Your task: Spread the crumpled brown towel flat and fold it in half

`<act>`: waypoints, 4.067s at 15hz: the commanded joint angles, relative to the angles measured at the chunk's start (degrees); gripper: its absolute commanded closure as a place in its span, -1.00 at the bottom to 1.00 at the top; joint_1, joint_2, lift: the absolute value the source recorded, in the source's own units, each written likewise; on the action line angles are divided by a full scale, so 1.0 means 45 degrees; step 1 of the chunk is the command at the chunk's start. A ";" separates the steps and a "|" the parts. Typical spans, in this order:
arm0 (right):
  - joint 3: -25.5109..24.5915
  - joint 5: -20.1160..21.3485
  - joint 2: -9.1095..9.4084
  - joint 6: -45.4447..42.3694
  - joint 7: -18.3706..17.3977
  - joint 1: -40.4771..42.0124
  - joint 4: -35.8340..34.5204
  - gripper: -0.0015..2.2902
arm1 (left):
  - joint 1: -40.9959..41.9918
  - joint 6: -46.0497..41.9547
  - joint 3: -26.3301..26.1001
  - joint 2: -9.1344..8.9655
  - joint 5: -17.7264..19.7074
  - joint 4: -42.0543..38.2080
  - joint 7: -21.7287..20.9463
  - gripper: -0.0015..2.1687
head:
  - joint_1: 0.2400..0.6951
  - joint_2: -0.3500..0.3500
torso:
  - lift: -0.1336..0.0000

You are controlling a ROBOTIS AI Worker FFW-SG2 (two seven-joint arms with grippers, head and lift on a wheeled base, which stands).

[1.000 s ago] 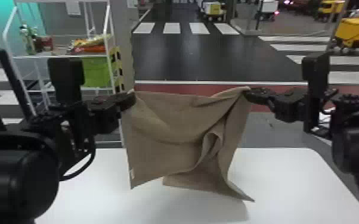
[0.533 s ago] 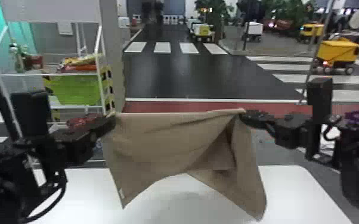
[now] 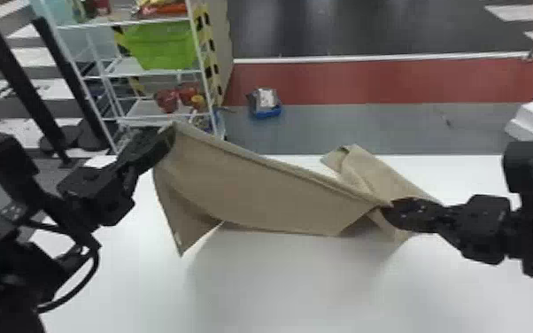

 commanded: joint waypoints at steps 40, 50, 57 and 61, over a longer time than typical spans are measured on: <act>-0.0413 -0.0845 0.0676 0.1508 -0.1613 -0.1333 -0.0715 0.22 | -0.1985 -0.3374 -0.0410 0.0519 -0.3580 0.3442 -0.5400 0.22 | 0.52 0.12 | -0.84; 0.0583 -0.0103 -0.0008 0.1547 -0.0050 0.0562 -0.1301 0.22 | 0.3094 -0.9194 0.0821 0.1105 -0.3288 0.2778 -0.8232 0.20 | 1.00 0.37 | -0.84; 0.1716 0.0912 -0.0418 0.1547 0.1180 0.1070 -0.1242 0.22 | 0.3621 -0.9702 0.1250 0.1476 -0.4166 0.2524 -1.1084 -0.36 | 1.00 0.47 | -0.84; 0.2106 0.1322 -0.0574 0.1547 0.1825 0.1245 -0.1164 0.22 | 0.3640 -0.9702 0.1465 0.1652 -0.4772 0.2407 -1.1943 -0.95 | 1.00 0.55 | -0.84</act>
